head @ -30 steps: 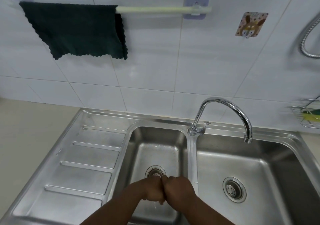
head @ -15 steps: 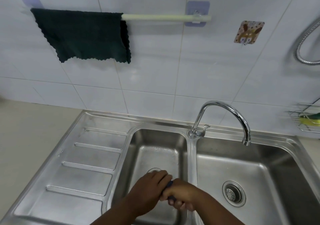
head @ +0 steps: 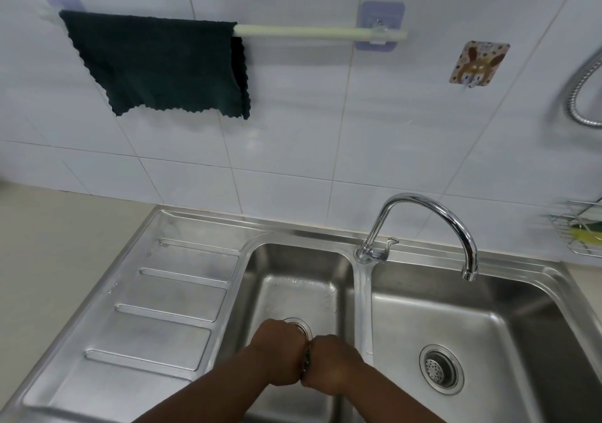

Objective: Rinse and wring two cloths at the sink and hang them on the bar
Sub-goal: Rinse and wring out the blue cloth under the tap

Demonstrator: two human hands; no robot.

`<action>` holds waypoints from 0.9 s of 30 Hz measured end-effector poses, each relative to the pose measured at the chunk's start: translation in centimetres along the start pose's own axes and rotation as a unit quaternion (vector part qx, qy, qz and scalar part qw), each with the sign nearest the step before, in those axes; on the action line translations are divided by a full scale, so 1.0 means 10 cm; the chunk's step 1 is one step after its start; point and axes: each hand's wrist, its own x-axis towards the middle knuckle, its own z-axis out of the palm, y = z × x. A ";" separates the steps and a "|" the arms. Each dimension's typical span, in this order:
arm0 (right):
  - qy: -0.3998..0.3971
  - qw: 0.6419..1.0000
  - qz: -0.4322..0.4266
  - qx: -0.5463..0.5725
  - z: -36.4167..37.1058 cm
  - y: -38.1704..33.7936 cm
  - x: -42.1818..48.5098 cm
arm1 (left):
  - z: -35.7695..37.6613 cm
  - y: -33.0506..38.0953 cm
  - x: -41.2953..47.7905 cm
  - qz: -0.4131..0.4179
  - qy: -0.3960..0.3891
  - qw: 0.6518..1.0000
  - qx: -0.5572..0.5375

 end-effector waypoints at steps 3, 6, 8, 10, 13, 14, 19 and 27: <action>0.147 0.972 -0.085 -0.165 0.07 0.11 0.03 | 0.06 0.02 0.06 -0.060 -0.050 0.993 -0.091; 0.160 0.957 -0.098 -0.221 0.04 0.12 0.03 | 0.15 0.05 0.11 -0.100 -0.094 0.973 -0.186; 0.168 0.947 -0.107 -0.254 0.12 0.17 0.05 | 0.21 0.06 0.15 -0.105 -0.125 0.957 -0.239; 0.167 0.941 -0.114 -0.271 0.16 0.21 0.07 | 0.24 0.07 0.18 -0.102 -0.149 0.944 -0.276; 0.160 0.936 -0.123 -0.288 0.18 0.22 0.08 | 0.28 0.08 0.20 -0.115 -0.177 0.921 -0.327; 0.166 0.932 -0.131 -0.294 0.18 0.21 0.07 | 0.27 0.08 0.19 -0.124 -0.183 0.914 -0.339; 0.170 0.927 -0.155 -0.297 0.18 0.14 0.00 | 0.31 0.06 0.13 -0.135 -0.180 0.907 -0.357; 0.154 0.958 -0.220 -0.102 0.09 0.28 -0.15 | 0.20 -0.09 -0.14 -0.131 -0.107 0.879 -0.446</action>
